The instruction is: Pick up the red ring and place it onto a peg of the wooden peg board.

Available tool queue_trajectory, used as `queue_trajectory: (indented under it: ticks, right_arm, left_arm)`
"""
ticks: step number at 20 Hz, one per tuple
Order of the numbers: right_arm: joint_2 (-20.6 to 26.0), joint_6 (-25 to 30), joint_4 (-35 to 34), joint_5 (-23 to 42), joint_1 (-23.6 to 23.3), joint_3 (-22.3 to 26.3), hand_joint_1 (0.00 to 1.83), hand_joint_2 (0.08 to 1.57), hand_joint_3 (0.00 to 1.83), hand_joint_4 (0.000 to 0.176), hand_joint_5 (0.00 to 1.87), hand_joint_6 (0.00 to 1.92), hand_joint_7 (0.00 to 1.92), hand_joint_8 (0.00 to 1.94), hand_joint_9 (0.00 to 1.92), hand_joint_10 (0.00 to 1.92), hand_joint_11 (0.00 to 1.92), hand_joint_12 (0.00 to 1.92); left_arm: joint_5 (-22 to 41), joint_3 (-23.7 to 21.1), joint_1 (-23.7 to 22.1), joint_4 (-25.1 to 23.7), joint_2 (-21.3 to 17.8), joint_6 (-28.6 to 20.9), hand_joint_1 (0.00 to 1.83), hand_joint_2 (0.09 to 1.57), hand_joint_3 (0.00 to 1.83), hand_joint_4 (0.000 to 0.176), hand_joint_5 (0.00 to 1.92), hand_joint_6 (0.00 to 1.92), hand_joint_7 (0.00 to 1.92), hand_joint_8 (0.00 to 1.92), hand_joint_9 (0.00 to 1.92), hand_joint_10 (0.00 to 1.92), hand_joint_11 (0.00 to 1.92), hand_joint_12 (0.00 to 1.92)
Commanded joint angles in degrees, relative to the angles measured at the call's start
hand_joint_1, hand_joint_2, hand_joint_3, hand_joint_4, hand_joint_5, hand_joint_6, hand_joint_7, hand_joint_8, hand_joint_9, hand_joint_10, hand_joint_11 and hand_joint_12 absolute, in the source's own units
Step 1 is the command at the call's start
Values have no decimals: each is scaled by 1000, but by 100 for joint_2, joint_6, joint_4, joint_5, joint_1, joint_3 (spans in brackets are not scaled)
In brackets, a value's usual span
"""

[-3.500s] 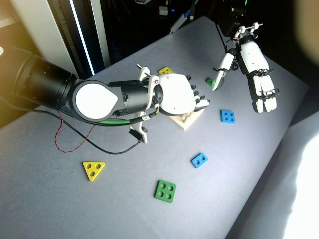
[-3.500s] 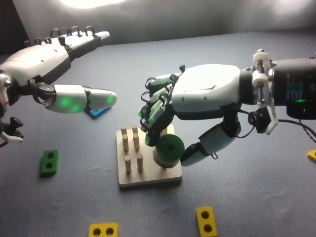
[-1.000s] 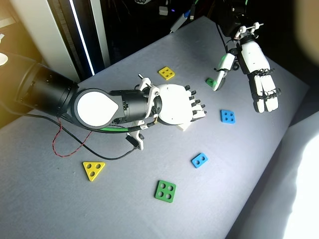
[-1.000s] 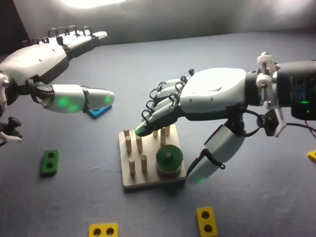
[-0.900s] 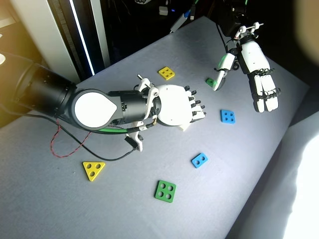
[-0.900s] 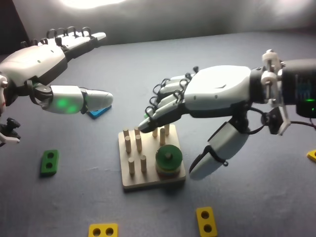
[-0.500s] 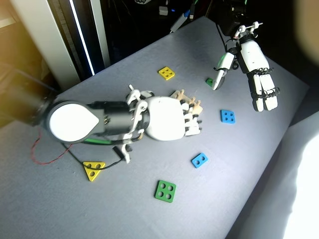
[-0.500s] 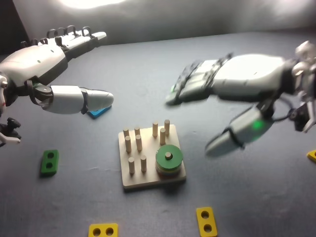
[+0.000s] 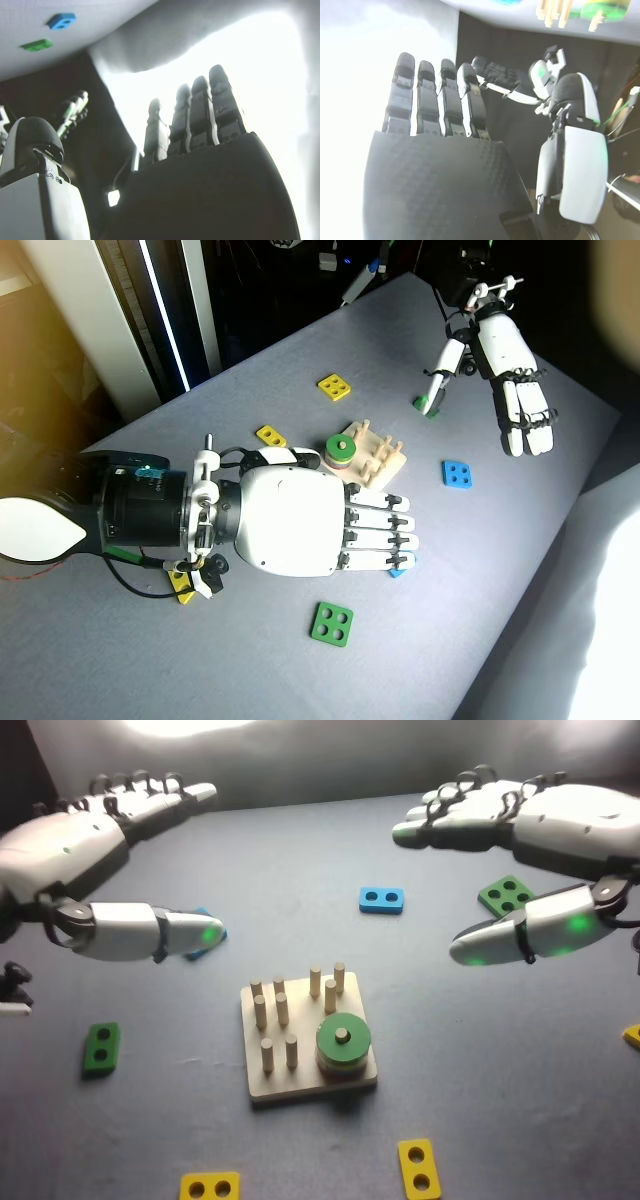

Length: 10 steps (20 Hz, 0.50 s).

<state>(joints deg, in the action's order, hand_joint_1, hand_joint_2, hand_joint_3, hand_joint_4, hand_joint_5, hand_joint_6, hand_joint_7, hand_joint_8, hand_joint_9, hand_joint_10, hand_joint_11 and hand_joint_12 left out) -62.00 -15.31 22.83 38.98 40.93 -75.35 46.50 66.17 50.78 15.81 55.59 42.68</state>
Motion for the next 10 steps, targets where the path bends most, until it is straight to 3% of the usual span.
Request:
queue_trajectory:
  ticks: [1,2,6,7,8,10]
  right_arm:
    - [45,-39,-368,850,5,35,581,962,0,0,222,4,174,4,66,11,0,130]
    - [99,-125,-591,1056,88,100,557,946,0,0,196,2,170,3,61,7,0,75]
    - [349,-387,-1315,1855,386,320,475,1017,25,0,177,10,122,6,53,3,0,197]
    - [427,-443,-1536,2140,466,385,450,987,10,0,205,22,172,14,107,23,0,448]
    - [483,-462,-1687,2352,527,428,457,989,10,0,193,17,189,18,138,35,0,501]
    - [603,-477,-1972,2810,607,506,442,1038,32,0,203,23,279,46,208,74,0,765]
  left_arm:
    - [896,-13,-18,-66,-51,-95,503,1008,0,176,88,1,2,0,0,0,0,0]
    - [1032,-49,35,-108,-85,-221,525,998,0,176,98,5,11,4,0,0,0,0]
    - [1638,-291,181,-156,-298,-402,555,959,0,176,116,9,0,0,0,0,0,0]
    - [1858,-378,241,-156,-374,-447,523,958,0,176,116,8,0,0,0,0,0,0]
    - [2093,-453,308,-152,-447,-529,520,978,0,156,99,1,0,0,0,0,0,0]
    - [2514,-582,465,-89,-568,-651,585,980,0,142,108,6,1,0,0,0,0,0]
